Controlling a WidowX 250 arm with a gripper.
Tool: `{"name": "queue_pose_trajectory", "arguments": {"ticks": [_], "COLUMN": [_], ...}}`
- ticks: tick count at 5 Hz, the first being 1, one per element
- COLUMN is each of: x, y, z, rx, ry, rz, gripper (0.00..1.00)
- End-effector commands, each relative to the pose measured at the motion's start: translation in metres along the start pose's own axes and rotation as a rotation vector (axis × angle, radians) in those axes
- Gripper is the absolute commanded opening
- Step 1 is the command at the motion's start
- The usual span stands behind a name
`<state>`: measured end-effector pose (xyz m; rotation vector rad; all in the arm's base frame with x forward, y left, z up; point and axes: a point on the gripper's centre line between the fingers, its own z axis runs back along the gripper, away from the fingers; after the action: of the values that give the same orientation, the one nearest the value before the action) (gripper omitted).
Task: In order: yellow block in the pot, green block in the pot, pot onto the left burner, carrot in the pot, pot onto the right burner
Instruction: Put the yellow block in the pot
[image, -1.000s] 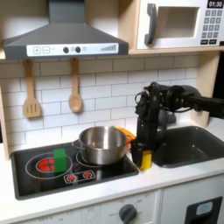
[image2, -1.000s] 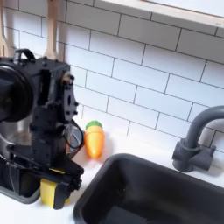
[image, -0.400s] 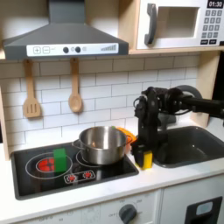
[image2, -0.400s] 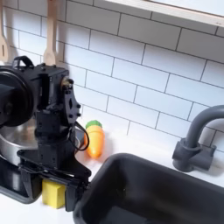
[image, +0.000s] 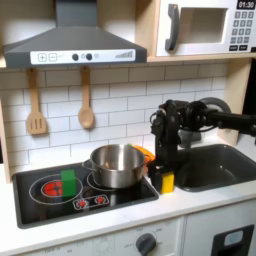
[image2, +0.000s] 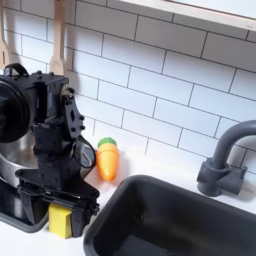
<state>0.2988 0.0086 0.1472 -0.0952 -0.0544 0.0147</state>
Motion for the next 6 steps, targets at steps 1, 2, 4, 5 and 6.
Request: {"name": "queue_pose_trajectory", "arguments": {"ticks": [1,2,4,5,6], "x": [0.002,0.003,0.004,0.008,0.008], "y": [0.000,0.001,0.004,0.004,0.001], "z": [-0.009,-0.014,-0.018,-0.014,-0.012], "rx": [0.024,0.028,0.034,0.018,0.025], "ry": [-0.012,-0.027,-0.067,-0.088,-0.089], "rz": [-0.008,0.000,-0.002,-0.006,-0.022], "gripper": [1.00,1.00,1.00,0.91,0.00]}}
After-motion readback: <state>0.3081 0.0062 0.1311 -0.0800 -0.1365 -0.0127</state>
